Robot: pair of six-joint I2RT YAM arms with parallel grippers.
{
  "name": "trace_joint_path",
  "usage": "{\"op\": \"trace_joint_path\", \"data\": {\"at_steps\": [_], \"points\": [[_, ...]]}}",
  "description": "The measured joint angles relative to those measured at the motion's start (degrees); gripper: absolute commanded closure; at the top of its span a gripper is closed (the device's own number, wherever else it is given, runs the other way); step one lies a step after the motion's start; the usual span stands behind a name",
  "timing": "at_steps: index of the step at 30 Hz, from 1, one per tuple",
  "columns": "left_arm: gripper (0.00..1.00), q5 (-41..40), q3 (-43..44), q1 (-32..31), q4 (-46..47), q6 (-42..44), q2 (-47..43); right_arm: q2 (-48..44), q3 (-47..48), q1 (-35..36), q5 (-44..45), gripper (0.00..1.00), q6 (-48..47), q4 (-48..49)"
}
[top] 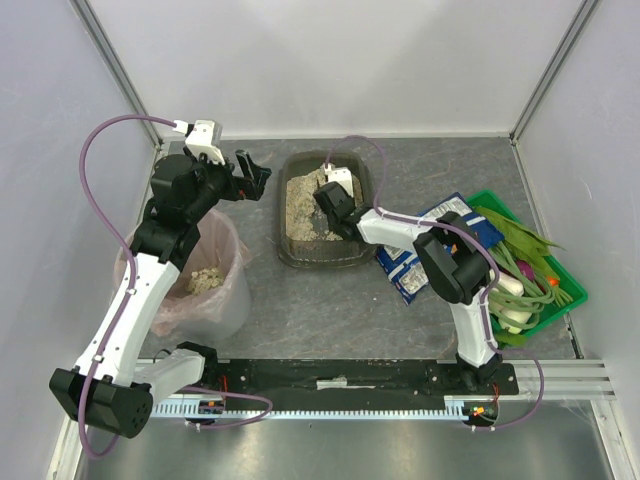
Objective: Clean the litter box
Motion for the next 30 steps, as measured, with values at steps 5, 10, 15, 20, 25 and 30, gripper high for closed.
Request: {"op": "trace_joint_path", "data": {"at_steps": [5,10,15,20,25,30], "points": [[0.01,0.9,0.0,0.3,0.0,0.0,0.1,-2.7,-6.3,0.0,-1.4,1.0,-3.1,7.3],[0.01,1.2,0.0,0.5,0.0,0.0,0.3,-7.0,-10.3,0.2,-2.6,1.0,-4.8,9.8],[0.01,1.4,0.0,0.6,0.0,0.0,0.4,-11.1,-12.6,1.2,-3.2,1.0,-5.5,10.1],[0.01,1.5,0.0,0.6,0.1,0.0,0.4,-15.5,-15.4,3.1,-3.1,1.0,-6.3,10.1],[0.01,2.0,0.0,0.6,0.2,0.0,0.4,-20.1,-18.8,5.4,-2.5,1.0,-7.6,9.8],[0.02,2.5,-0.1,0.6,0.4,0.0,0.4,-24.9,-22.0,9.1,0.8,1.0,-9.3,9.5]]}}
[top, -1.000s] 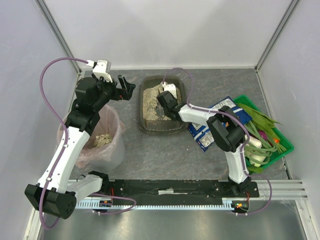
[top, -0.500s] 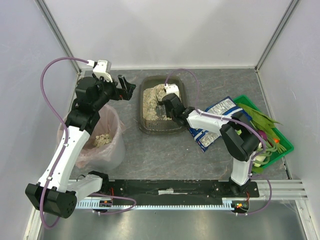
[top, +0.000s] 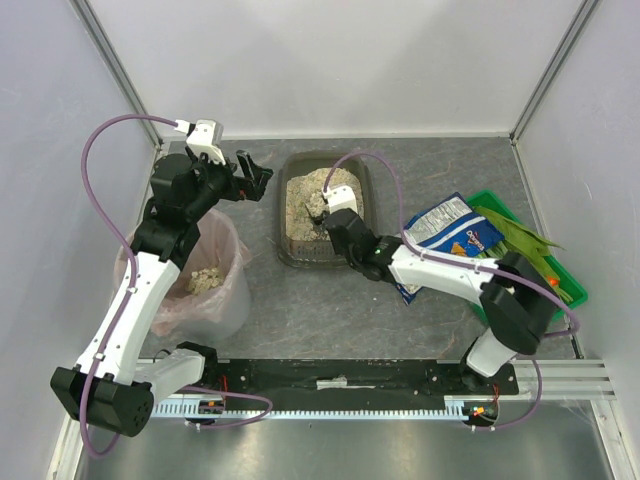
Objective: Clean the litter box
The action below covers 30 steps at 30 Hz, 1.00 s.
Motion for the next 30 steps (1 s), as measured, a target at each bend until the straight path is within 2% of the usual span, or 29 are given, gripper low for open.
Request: {"op": "trace_joint_path", "data": {"at_steps": [8,17,30], "points": [[0.02,0.6,-0.5,0.0,0.6,-0.3,0.4,-12.2,-10.1,3.2,4.3,1.0,0.7,3.5],[0.02,1.6,-3.8,0.0,0.6,-0.6,-0.8,-15.5,-16.4,4.8,5.2,1.0,-0.2,6.0],[0.02,2.1,-4.5,0.0,0.6,-0.6,-0.9,-18.3,-17.7,3.2,3.3,1.0,1.4,9.1]]}}
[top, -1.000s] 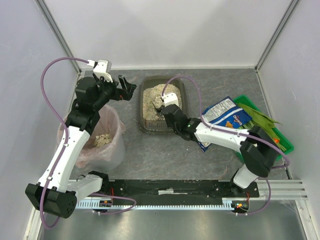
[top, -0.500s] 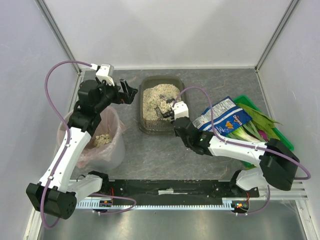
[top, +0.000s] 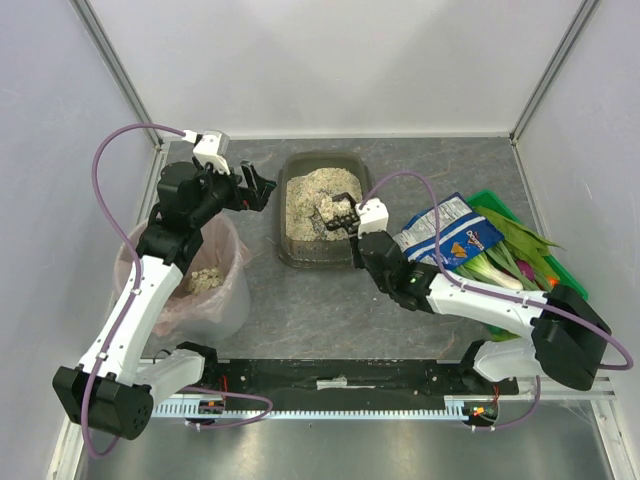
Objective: Clean the litter box
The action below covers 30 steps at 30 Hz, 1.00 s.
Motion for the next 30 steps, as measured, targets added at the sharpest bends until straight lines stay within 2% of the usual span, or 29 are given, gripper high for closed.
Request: {"op": "trace_joint_path", "data": {"at_steps": [30], "points": [[0.02,0.0,-0.4,0.0,-0.3,0.0,-0.8,-0.3,-3.9,0.0,1.2,1.0,-1.1,8.7]]}}
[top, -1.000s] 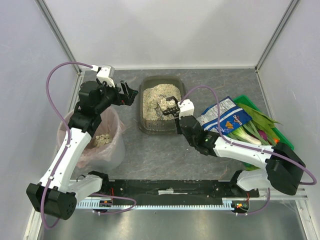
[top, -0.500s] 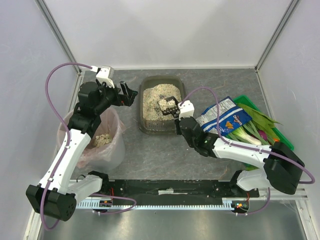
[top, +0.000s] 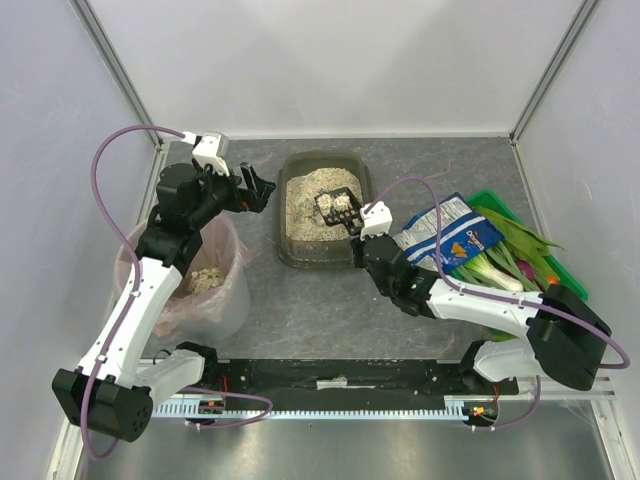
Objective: Clean the litter box
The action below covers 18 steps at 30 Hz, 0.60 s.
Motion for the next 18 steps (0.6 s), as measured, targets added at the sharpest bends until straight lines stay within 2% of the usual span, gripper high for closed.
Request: {"op": "trace_joint_path", "data": {"at_steps": [2,6,10,13,18], "points": [[0.02,0.0,0.0,0.0,0.0,0.0,0.1,-0.2,-1.5,-0.1,-0.9,1.0,-0.4,2.9],[0.02,0.4,0.0,0.0,0.0,0.0,0.3,0.2,-1.3,0.2,0.6,1.0,-0.1,2.4],[0.02,0.9,0.0,0.0,0.0,0.0,0.3,0.0,-2.0,-2.8,-1.8,1.0,0.5,3.8],[0.02,1.0,0.0,0.0,0.0,0.0,0.3,0.1,-0.8,-1.3,0.1,1.0,0.3,1.3],[0.02,1.2,0.0,0.0,0.0,0.0,0.3,0.0,-0.8,-0.8,-1.5,1.0,-0.5,2.8]]}}
